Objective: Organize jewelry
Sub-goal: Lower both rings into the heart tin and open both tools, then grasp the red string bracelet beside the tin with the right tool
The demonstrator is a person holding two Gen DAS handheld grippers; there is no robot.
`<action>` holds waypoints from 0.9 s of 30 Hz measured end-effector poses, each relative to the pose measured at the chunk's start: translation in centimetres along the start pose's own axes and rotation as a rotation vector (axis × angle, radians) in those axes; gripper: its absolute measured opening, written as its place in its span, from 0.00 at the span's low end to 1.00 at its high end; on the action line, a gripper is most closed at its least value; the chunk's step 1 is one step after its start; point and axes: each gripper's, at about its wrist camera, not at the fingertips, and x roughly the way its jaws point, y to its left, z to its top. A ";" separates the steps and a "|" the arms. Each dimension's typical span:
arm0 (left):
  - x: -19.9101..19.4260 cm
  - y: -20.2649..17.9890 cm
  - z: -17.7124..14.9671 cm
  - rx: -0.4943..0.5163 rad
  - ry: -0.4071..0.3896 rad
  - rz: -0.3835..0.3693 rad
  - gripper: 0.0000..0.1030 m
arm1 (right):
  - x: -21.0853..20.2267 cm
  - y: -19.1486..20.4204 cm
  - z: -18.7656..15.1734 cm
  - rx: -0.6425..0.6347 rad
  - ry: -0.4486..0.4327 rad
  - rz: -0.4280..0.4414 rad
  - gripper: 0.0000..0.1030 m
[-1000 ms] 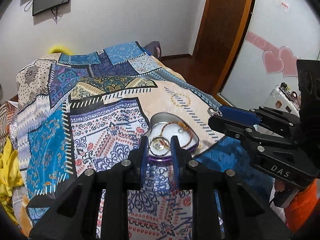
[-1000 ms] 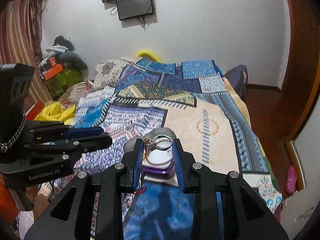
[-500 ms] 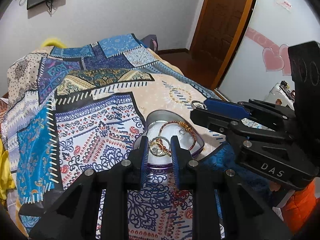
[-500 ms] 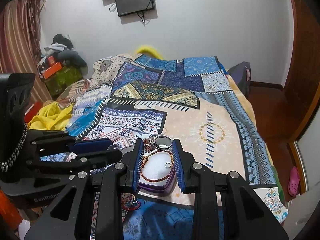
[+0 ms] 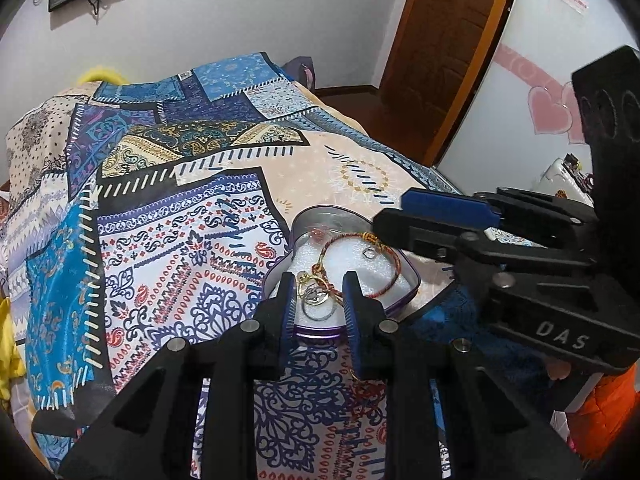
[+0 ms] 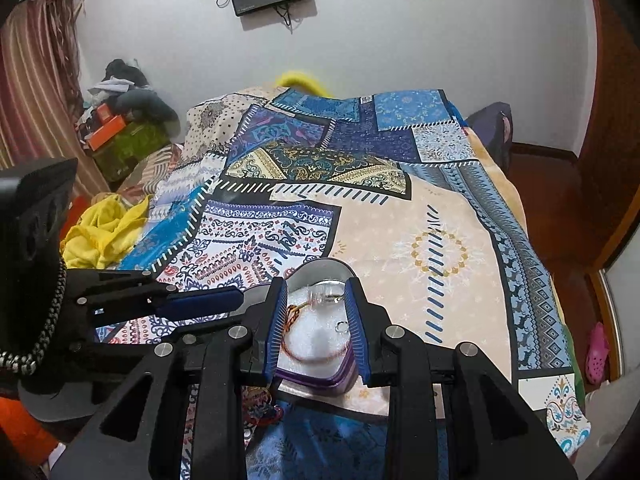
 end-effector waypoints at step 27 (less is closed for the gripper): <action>-4.5 0.3 -5.6 -0.003 0.049 0.087 0.22 | 0.5 2.5 -5.1 0.013 0.131 0.000 0.27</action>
